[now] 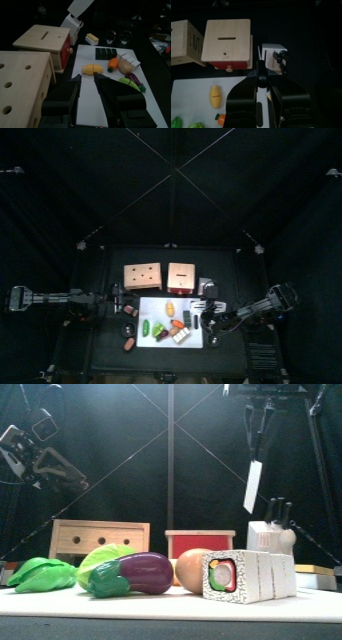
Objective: Hold cleaver with other hand
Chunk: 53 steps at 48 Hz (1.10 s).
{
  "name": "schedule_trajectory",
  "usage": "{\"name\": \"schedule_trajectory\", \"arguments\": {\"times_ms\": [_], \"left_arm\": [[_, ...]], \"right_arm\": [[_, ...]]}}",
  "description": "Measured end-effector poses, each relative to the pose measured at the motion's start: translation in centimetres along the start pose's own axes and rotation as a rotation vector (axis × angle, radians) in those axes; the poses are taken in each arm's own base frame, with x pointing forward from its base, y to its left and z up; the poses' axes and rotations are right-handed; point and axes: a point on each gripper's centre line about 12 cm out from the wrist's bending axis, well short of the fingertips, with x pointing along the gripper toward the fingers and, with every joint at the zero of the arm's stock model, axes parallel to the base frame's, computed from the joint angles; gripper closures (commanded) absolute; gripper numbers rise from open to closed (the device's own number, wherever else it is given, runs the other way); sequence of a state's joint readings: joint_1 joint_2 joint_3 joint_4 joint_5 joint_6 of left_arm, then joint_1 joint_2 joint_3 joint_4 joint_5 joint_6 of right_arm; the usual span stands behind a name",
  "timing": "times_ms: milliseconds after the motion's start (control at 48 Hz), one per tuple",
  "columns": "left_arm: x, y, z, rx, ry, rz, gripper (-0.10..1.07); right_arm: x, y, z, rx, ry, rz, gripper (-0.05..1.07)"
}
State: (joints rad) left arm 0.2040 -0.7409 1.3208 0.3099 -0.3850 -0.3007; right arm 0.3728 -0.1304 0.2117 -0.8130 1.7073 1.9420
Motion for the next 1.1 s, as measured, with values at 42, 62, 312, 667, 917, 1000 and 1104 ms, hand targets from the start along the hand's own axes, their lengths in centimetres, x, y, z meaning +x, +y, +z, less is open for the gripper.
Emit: {"name": "schedule_trajectory", "arguments": {"times_ms": [42, 62, 312, 667, 917, 1000, 1104], "left_arm": [[0.0, 0.0, 0.0, 0.002, 0.001, 0.0, 0.27], [0.0, 0.0, 0.0, 0.0, 0.001, 0.001, 0.27], [0.0, 0.0, 0.0, 0.006, 0.002, 0.0, 0.27], [0.2, 0.0, 0.9, 0.021, -0.03, -0.004, 0.27], [0.3, -0.3, 2.4, 0.025, -0.105, -0.025, 0.26], [0.4, -0.5, 2.7, 0.028, -0.121, -0.036, 0.26], [0.4, -0.5, 2.9, 0.027, -0.135, -0.04, 0.26]], "right_arm": [[0.0, 0.1, -0.1, -0.004, 0.005, 0.022, 0.61], [0.1, 0.3, -0.2, -0.007, 0.007, 0.033, 0.61], [1.0, 1.4, -0.7, -0.13, -0.035, 0.278, 0.61], [3.2, -1.1, 0.3, -0.25, -0.164, 0.587, 0.61], [6.0, -2.3, 0.4, -0.312, -0.134, 0.769, 0.61], [6.9, -2.1, 0.3, -0.356, -0.137, 0.825, 0.61], [8.0, -1.9, 0.1, -0.435, -0.163, 0.887, 0.61]]}}
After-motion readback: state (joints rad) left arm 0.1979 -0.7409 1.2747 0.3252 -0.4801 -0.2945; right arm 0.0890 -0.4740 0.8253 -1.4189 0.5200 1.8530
